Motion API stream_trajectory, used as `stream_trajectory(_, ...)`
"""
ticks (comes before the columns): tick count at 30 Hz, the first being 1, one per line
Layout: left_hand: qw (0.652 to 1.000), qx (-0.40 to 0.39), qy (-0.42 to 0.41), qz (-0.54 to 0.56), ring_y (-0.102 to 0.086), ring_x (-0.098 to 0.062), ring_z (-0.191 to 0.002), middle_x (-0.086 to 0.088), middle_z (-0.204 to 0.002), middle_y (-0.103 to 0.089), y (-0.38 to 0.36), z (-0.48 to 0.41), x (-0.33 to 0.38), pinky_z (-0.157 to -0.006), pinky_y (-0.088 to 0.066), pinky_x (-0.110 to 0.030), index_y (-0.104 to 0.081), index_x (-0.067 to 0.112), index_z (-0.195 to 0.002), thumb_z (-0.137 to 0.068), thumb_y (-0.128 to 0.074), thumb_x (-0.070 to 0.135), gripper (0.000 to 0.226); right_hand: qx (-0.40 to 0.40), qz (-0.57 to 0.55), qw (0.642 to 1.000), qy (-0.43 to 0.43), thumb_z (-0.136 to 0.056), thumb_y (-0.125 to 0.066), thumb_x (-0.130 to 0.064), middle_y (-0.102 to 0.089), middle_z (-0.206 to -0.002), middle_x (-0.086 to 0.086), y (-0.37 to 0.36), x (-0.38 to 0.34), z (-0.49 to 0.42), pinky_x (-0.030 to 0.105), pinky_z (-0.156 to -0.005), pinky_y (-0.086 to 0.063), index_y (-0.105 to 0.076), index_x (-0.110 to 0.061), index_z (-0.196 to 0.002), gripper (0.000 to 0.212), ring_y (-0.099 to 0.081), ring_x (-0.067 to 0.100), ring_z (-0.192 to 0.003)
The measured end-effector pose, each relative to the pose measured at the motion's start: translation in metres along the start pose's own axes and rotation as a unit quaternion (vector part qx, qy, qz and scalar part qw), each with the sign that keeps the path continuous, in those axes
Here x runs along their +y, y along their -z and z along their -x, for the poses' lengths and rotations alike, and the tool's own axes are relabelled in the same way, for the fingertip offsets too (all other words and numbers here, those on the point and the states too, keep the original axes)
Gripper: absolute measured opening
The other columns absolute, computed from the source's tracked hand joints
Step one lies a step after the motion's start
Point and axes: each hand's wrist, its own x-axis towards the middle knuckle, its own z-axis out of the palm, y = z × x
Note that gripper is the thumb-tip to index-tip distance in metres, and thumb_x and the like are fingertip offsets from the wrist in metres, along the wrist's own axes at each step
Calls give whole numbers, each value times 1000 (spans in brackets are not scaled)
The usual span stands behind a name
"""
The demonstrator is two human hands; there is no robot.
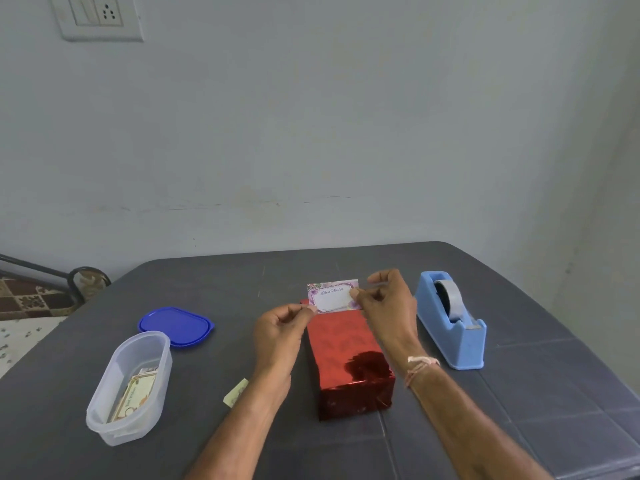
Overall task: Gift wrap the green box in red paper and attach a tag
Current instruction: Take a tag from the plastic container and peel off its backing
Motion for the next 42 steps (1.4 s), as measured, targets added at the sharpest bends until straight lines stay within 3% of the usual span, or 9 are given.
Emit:
stream_trajectory(3, 997, 2, -12, -80, -69, -12, -77, 4, -74, -76, -6, -16, -4, -81, -54, -36, -79, 25, -73, -83, -76, 31, 12, -12, 60, 998, 15, -85, -83, -23, -74, -70, -2, -2, -2, -20, 33, -75, -55, -53, -26, -96, 31, -70, 10, -78)
stream_trajectory(5, 987, 23, -11, -159, -68, -9, -76, 15, -69, -72, -9, -25, -7, -86, -48, -42, -76, 31, -72, -81, -73, 43, 15, -19, 107, 994, 20, -83, -84, -23, -73, -71, -2, -6, -1, -31, 37, -76, -56, -53, -24, -98, 34, -69, 13, -81)
stream_trajectory(12, 950, 70, 6, -306, -63, -12, -83, 18, -67, -68, -16, -45, -23, -86, -38, -40, -71, 30, -68, -84, -70, 42, 20, -50, 204, 977, 29, -85, -81, -21, -70, -74, -7, -25, 21, -43, 39, -72, -56, -49, -24, -102, 36, -67, 16, -76)
stream_trajectory(24, 932, 59, -11, -357, -62, -14, -96, 23, -71, -67, -21, -57, -41, -93, -45, -47, -70, 34, -68, -83, -68, 49, 21, -55, 265, 961, 58, -90, -76, -22, -67, -82, -8, -31, 36, -46, 41, -71, -58, -44, -27, -107, 37, -67, 16, -76)
stream_trajectory(28, 927, 56, -15, -370, -64, -14, -96, 23, -73, -67, -21, -58, -44, -92, -48, -48, -69, 34, -68, -83, -69, 50, 22, -65, 290, 953, 55, -90, -75, -22, -68, -85, -5, -30, 31, -46, 35, -66, -52, -42, -26, -109, 38, -66, 18, -78)
stream_trajectory(34, 921, 53, -15, -385, -63, -13, -95, 22, -70, -66, -22, -60, -43, -92, -47, -47, -68, 33, -66, -82, -69, 49, 23, -70, 312, 945, 63, -93, -72, -21, -66, -87, -5, -32, 30, -44, 37, -68, -57, -40, -25, -110, 37, -66, 18, -77)
stream_trajectory(42, 911, 39, -14, -411, -54, -13, -104, 19, -83, -69, -22, -64, -44, -89, -41, -41, -70, 31, -72, -82, -71, 47, 19, -64, 329, 937, 98, -94, -69, -20, -66, -83, -4, -35, 37, -42, 38, -65, -59, -40, -24, -111, 34, -64, 16, -71)
